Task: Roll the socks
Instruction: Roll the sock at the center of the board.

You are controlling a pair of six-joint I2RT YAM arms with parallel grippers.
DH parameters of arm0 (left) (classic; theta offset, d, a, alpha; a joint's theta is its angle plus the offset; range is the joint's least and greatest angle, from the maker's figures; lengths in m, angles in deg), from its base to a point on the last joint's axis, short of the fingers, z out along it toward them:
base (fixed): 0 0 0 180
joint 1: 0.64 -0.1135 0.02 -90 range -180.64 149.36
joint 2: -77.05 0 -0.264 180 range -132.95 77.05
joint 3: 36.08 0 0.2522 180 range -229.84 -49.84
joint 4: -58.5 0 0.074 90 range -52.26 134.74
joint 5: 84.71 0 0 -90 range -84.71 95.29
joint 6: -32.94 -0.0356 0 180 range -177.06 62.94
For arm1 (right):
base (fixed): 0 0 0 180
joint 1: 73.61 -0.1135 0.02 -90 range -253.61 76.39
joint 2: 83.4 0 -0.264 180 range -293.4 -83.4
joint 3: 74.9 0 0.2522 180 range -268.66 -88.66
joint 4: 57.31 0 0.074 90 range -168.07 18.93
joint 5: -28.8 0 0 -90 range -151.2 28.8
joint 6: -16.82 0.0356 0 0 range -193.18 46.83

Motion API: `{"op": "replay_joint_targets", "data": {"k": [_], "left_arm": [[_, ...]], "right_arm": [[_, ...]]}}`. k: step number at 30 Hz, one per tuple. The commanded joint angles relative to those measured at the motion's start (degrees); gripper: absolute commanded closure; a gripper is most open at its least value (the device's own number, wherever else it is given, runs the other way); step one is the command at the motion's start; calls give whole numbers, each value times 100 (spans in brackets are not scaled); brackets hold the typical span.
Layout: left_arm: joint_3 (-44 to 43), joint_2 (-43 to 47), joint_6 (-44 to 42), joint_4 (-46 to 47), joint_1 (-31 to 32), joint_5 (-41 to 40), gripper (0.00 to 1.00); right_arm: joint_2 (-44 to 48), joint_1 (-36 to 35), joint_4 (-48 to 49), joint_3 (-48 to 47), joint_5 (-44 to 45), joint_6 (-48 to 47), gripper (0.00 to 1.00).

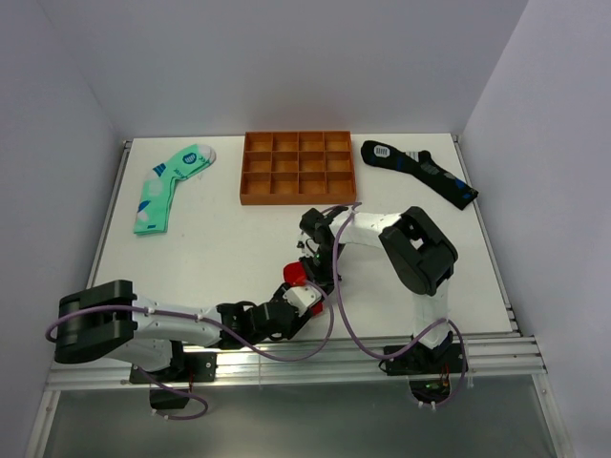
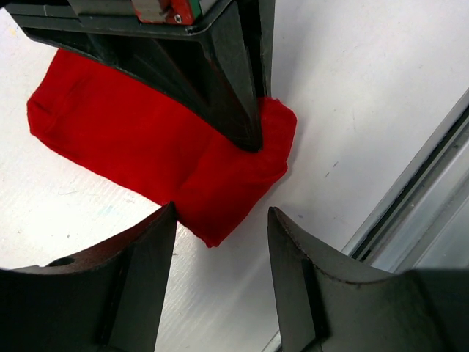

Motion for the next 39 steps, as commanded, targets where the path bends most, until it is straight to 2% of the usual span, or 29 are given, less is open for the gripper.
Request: {"op": "replay_joint_targets", "data": {"k": [1, 6, 12, 18, 19, 21, 22, 27, 32, 39], "left_arm": [[-217, -119, -88, 291, 56, 186, 43], [-199, -259, -62, 370, 56, 239, 45], [-156, -470, 52, 546, 56, 450, 56], [-155, -584, 175, 634, 47, 722, 75], [-173, -602, 184, 617, 38, 766, 82], [-252, -663, 202, 520, 29, 924, 91], [-296, -699, 219, 450, 29, 968, 100], [-516, -962, 368, 203, -85, 1678, 100], [-297, -928, 825, 519, -427, 2426, 100], [-226, -910, 1186, 520, -866, 3218, 100]], "right_arm": [[-377, 46, 116, 143, 1254, -278, 96], [-386, 37, 160, 152, 1228, -261, 96], [-394, 37, 230, 195, 1219, -243, 95], [-429, 37, 397, 283, 1175, -217, 93], [-430, 37, 414, 301, 1175, -200, 93], [-421, 37, 493, 354, 1166, -191, 91], [-421, 37, 529, 371, 1175, -182, 90], [-263, 37, 765, 477, 1289, -103, 80], [-17, 37, 1064, 652, 1333, 47, 65], [483, 37, 1451, 767, 1359, 213, 57]]}}
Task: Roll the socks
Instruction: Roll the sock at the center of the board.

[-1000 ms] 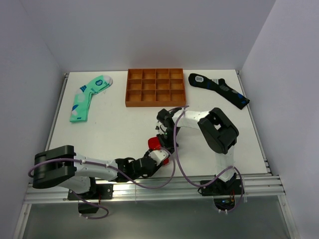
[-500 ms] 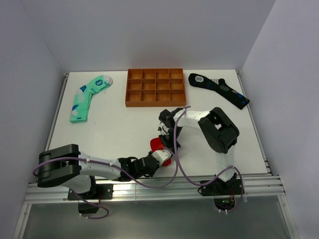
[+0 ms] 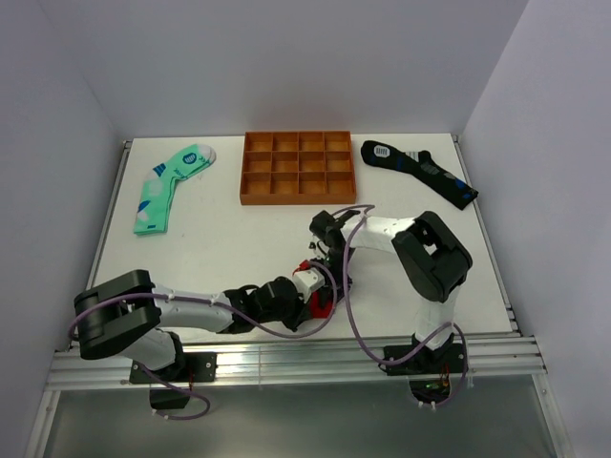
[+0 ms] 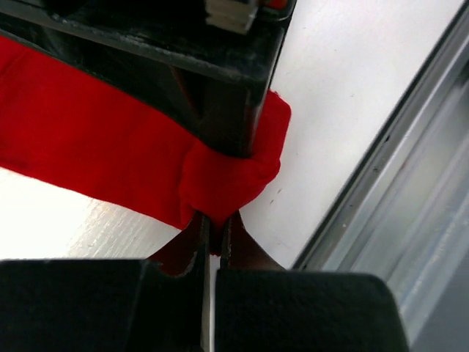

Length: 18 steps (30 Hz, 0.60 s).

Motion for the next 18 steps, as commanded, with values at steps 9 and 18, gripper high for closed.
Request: {"op": "replay_joint_targets", "data": {"k": [9, 18], "left_arm": [[225, -213, 697, 151, -545, 2011, 100], [454, -230, 1216, 318, -1144, 2548, 100]], "right_arm": [[895, -42, 1768, 223, 1256, 269, 49], [1598, 143, 2172, 337, 1563, 305, 48]]}}
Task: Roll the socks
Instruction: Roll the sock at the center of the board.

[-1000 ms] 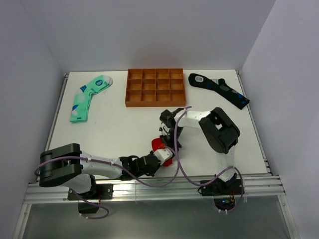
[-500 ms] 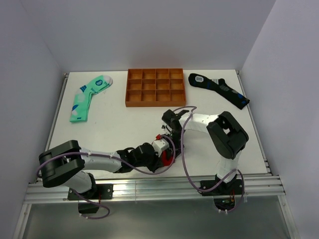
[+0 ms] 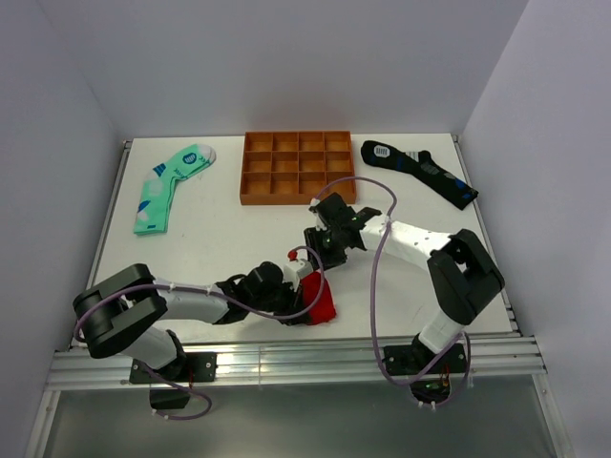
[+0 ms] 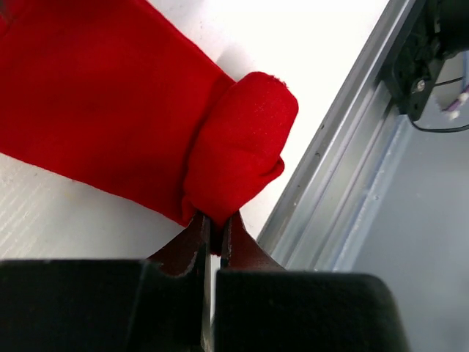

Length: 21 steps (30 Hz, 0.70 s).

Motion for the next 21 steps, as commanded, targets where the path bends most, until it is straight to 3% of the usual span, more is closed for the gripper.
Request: {"op": "replay_joint_targets", "data": {"k": [1, 11, 21], "left_arm": [[156, -151, 292, -207, -128, 471, 100], [-63, -529, 705, -487, -584, 1219, 100], [-292, -696, 662, -953, -945, 1685, 100]], "right_arm": [[385, 84, 477, 169, 313, 29, 48], [2107, 75, 1803, 1627, 7, -296, 49], [2425, -601, 1989, 2138, 226, -585, 50]]}}
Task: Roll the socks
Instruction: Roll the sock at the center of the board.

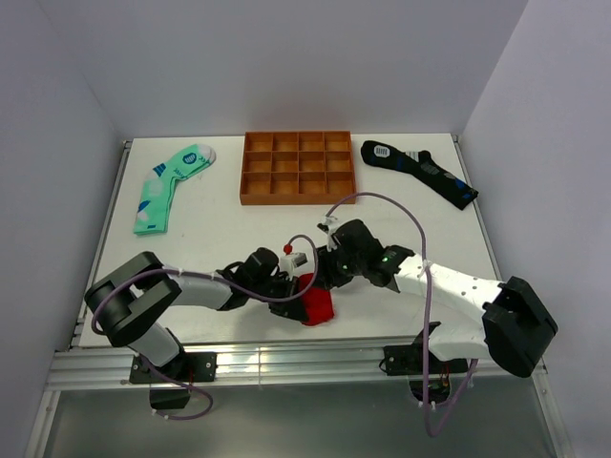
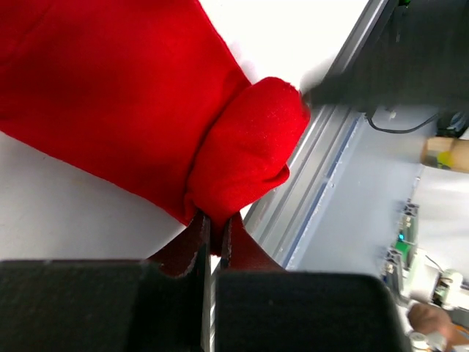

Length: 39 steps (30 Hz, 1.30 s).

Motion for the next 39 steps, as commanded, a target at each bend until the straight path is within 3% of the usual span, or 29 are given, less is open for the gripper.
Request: {"op": "replay_joint_targets", "data": {"k": [1, 15, 19, 27, 39], "left_arm": [[-108, -231, -62, -720, -143, 253, 100], [-284, -460, -79, -966, -416, 658, 100], [-372, -512, -158, -1089, -433, 711, 100], [-548, -627, -273, -1352, -477, 746, 100], [-864, -785, -501, -1845, -504, 799, 100]], "right_arm": [[47, -271, 240, -15, 182, -275, 50], [231, -1080, 91, 362, 866, 216, 50], [984, -1230, 468, 889, 1323, 471, 49], [2288, -1450, 1295, 1751, 1351, 569, 48], [1208, -2169, 1356, 1286, 1922, 533, 49]]}}
